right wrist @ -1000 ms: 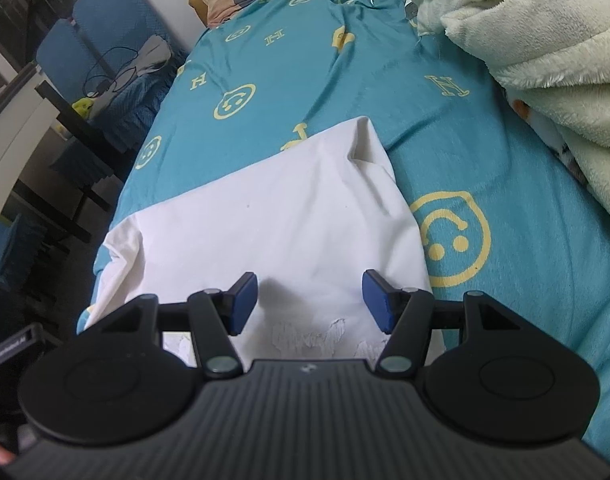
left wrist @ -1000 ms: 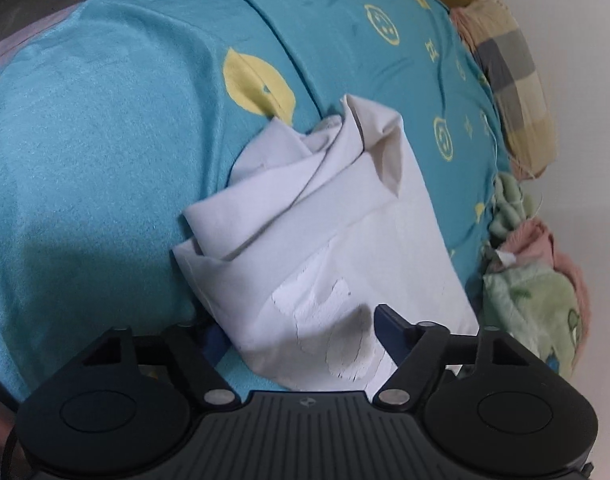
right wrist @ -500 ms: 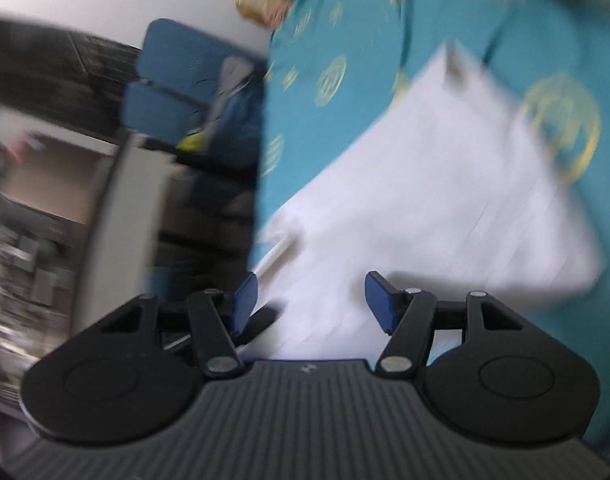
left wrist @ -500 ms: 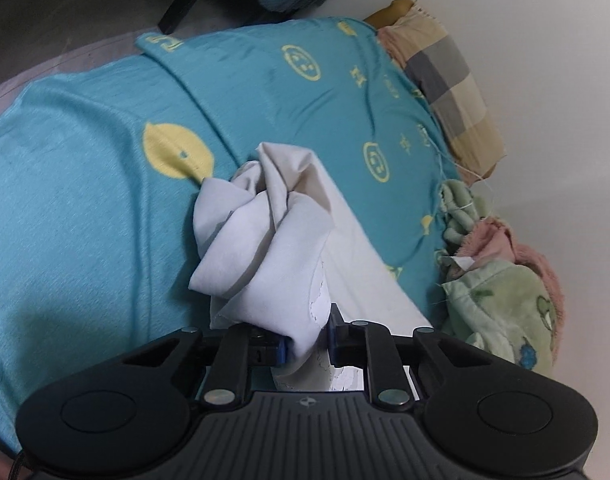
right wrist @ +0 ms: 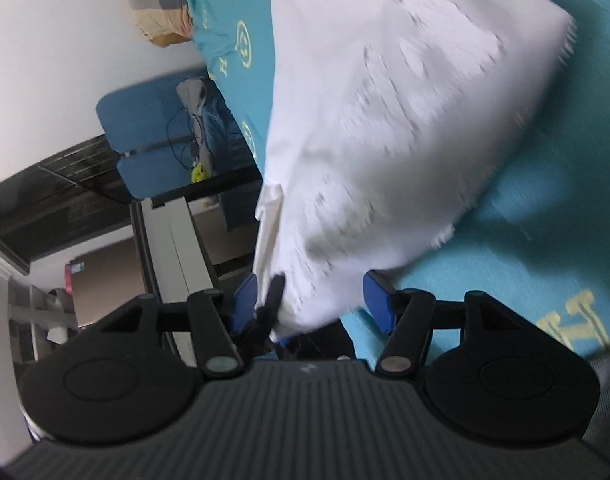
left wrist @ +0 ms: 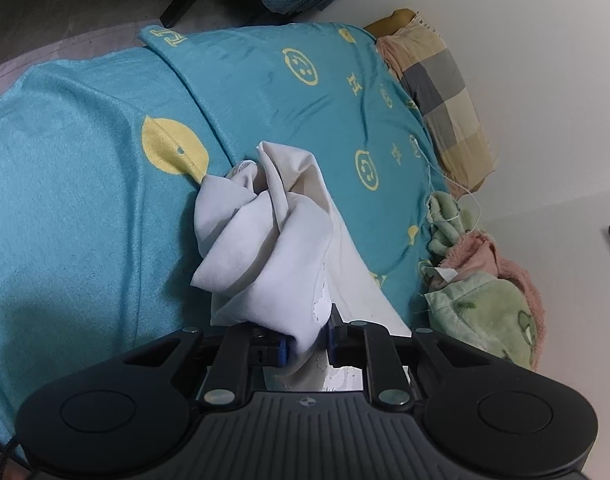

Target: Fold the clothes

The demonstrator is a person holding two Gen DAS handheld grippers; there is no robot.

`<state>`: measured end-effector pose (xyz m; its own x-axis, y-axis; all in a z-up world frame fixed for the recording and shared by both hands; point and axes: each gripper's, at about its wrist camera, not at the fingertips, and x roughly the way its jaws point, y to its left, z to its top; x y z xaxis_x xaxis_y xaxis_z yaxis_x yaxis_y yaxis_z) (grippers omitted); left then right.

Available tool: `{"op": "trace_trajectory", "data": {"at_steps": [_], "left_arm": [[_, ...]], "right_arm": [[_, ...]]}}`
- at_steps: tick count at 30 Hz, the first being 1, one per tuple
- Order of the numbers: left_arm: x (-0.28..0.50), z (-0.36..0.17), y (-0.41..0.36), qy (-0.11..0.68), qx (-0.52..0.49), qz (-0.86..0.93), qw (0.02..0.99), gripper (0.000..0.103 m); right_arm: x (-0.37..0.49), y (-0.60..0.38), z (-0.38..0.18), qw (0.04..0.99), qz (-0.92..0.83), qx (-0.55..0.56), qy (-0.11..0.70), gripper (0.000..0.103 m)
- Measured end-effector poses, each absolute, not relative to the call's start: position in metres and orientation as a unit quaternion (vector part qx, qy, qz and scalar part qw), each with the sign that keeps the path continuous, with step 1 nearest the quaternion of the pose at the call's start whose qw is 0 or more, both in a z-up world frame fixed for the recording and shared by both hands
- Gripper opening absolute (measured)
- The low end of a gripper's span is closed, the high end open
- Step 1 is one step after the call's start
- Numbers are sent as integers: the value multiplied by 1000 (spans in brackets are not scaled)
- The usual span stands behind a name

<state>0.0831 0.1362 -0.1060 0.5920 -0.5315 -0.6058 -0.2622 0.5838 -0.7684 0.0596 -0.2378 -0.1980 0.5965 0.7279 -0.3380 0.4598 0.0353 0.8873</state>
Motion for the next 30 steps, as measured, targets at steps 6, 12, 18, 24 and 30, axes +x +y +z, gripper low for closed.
{"op": "trace_trajectory", "data": {"at_steps": [6, 12, 18, 24, 30], "left_arm": [[83, -106, 140, 438, -463, -96, 765, 18], [85, -110, 141, 443, -472, -97, 756, 18], [87, -111, 141, 444, -476, -101, 752, 18], [87, -118, 145, 454, -477, -80, 748, 18], [87, -126, 148, 466, -484, -67, 738, 19]], "right_arm": [[61, -209, -212, 559, 122, 676, 465, 63], [53, -238, -210, 613, 22, 677, 406, 63], [39, -258, -206, 640, -60, 668, 375, 63], [39, -267, -198, 665, -71, 662, 338, 64], [35, -276, -211, 657, -109, 669, 329, 63]]}}
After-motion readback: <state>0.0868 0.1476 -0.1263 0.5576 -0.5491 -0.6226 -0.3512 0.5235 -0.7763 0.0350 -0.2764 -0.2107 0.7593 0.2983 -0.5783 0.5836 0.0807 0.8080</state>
